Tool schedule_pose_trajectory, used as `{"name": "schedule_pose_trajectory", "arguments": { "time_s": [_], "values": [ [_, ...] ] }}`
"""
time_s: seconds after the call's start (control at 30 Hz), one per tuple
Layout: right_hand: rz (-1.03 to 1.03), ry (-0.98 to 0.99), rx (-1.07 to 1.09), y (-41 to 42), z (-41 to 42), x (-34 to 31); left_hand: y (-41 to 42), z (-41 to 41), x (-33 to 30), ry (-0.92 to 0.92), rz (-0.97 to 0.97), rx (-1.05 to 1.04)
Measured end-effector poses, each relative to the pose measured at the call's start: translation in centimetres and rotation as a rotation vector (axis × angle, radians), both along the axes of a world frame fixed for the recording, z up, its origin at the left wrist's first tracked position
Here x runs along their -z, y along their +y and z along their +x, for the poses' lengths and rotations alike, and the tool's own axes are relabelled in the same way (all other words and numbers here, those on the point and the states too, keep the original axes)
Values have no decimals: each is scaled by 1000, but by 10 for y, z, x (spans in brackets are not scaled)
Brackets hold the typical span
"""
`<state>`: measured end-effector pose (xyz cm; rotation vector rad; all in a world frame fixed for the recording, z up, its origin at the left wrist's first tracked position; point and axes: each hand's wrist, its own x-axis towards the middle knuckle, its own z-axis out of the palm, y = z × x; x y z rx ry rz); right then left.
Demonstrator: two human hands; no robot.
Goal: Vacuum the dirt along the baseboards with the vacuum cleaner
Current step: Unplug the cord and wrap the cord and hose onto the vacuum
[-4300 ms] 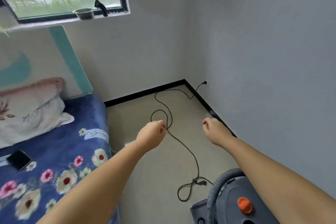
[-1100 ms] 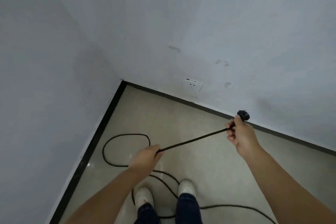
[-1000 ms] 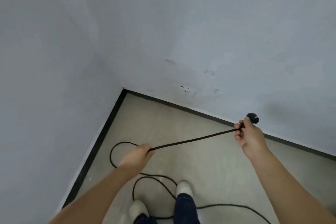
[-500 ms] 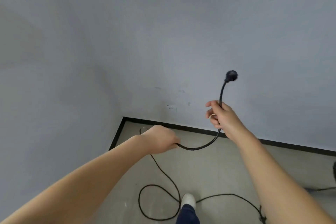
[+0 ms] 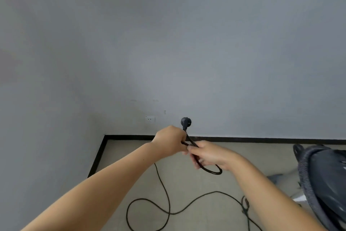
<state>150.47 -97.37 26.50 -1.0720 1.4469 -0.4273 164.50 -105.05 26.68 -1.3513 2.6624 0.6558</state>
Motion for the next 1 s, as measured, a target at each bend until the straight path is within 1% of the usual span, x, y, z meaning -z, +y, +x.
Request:
{"name": "schedule_pose_trajectory", "arguments": {
  "time_s": [0.1,0.17,0.23,0.27,0.33,0.4,0.43,0.5,0.57,0.6,0.67,0.7,0.73,0.83,0.87,0.93,1.0],
  "values": [
    [-95,120,76,31,-54,-13,13,-40,-2,217,114,2],
    [-139,226,153,54,-103,-23,16,-59,1,306,175,-16],
    [-171,321,320,77,-158,-25,12,-70,12,319,201,-64],
    [-182,359,453,89,-186,-23,9,-72,18,328,231,-112],
    [-206,320,813,112,-236,-17,5,-75,29,372,306,-200],
    [-249,216,1129,130,-266,-13,8,-87,32,400,336,-185],
    [-264,170,1223,136,-273,-11,13,-99,29,401,302,-125],
    [-301,77,1285,138,-273,-8,30,-128,15,344,192,83],
    [-330,13,1207,131,-256,-14,48,-158,3,212,134,361],
    [-341,16,1143,127,-244,-20,57,-170,-3,121,110,484],
    [-350,-8,996,118,-216,-32,75,-189,-12,-17,42,668],
    [-346,-39,928,114,-202,-37,82,-197,-16,-38,11,730],
    [-336,-10,840,111,-189,-40,87,-202,-20,-21,-6,762],
    [-310,276,542,107,-166,-42,81,-199,-33,81,-56,753],
    [-284,273,491,106,-162,-44,73,-194,-35,111,-71,737],
    [-209,133,423,106,-154,-47,59,-180,-37,187,-65,695],
    [-174,65,348,103,-148,-53,50,-168,-37,291,-20,650]
  ]
}}
